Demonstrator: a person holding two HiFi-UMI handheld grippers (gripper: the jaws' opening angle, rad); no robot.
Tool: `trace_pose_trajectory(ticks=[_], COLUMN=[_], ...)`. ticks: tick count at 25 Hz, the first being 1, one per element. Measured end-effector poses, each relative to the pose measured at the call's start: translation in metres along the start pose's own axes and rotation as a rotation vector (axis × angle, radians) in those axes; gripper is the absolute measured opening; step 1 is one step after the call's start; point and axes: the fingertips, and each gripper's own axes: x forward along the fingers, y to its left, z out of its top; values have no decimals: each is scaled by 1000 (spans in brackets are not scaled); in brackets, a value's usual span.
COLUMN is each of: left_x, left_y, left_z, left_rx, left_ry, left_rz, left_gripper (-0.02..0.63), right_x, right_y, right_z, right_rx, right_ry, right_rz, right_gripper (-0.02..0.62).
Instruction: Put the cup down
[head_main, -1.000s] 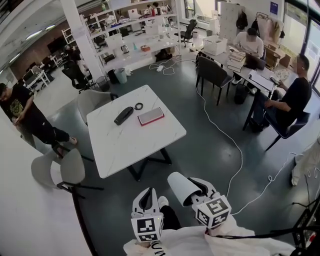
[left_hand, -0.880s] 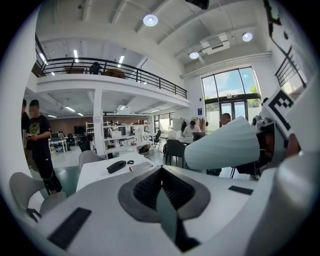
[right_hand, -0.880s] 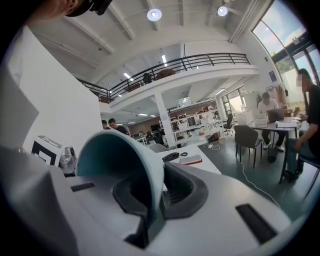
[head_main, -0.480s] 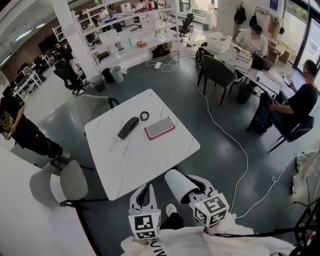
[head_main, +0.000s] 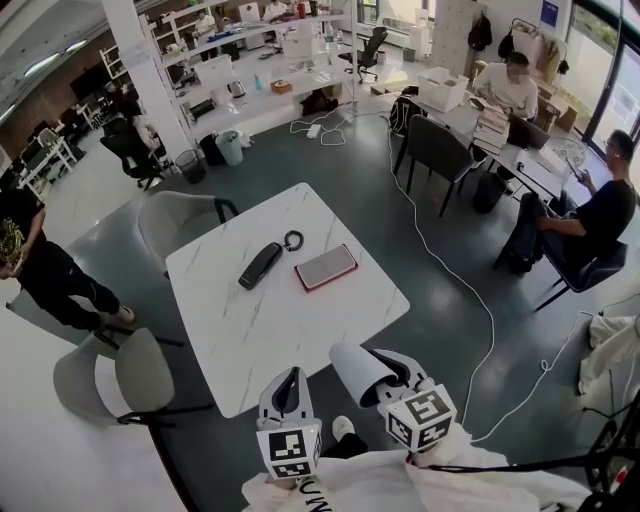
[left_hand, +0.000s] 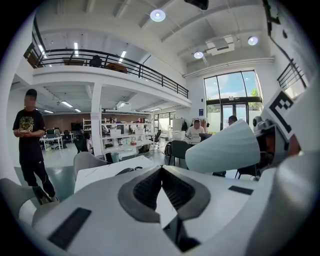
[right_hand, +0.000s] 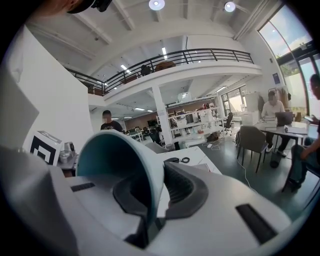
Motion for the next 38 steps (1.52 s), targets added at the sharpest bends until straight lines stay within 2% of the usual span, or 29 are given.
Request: trace_pose_trajectory(ticks=[8, 16, 26, 38], left_x=[28, 49, 82, 167], left_y=[29, 31, 59, 81], left_z=[-2, 12, 16, 24], left_rx=[1, 6, 4, -10], left_ry=[-4, -20, -1, 61], left_rz=[-24, -43, 5, 26], left_gripper=[10, 10, 10, 10], right_x=[35, 46, 95, 174], right_y=[1, -19, -41, -90], right_z=[5, 18, 37, 44], right_rx=[-17, -16, -23, -10], right_ry=[7, 2, 0, 101], right_rz=[-31, -77, -64, -23], right_gripper=[26, 26, 26, 26])
